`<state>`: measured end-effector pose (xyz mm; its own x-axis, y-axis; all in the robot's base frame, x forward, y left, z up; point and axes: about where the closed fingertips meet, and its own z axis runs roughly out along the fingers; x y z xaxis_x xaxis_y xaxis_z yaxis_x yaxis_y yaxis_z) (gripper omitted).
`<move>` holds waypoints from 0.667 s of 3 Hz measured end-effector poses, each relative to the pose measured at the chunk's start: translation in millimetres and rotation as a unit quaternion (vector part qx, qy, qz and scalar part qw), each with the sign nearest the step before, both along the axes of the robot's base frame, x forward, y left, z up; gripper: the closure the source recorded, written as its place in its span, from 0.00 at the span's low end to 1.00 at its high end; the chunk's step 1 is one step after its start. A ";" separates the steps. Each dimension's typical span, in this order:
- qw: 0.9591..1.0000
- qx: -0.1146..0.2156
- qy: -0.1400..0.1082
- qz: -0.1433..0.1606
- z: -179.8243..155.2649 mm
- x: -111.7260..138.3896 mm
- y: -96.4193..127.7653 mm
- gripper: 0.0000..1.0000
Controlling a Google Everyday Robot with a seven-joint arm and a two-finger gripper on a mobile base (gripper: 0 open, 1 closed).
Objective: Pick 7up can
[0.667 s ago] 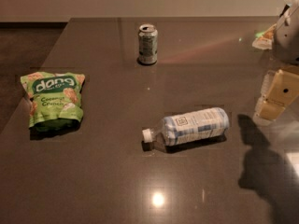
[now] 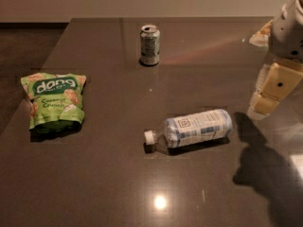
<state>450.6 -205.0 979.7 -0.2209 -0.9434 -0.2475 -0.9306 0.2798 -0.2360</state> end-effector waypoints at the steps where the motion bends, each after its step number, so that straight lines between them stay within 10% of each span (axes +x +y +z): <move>1: 0.999 0.039 -0.004 0.005 2.3 32.1 26.0 0.00; 2: 0.996 0.080 -0.020 0.017 5.7 83.9 65.2 0.00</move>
Offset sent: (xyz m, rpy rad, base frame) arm 0.1304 0.0995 0.0104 0.2302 -0.0656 0.0582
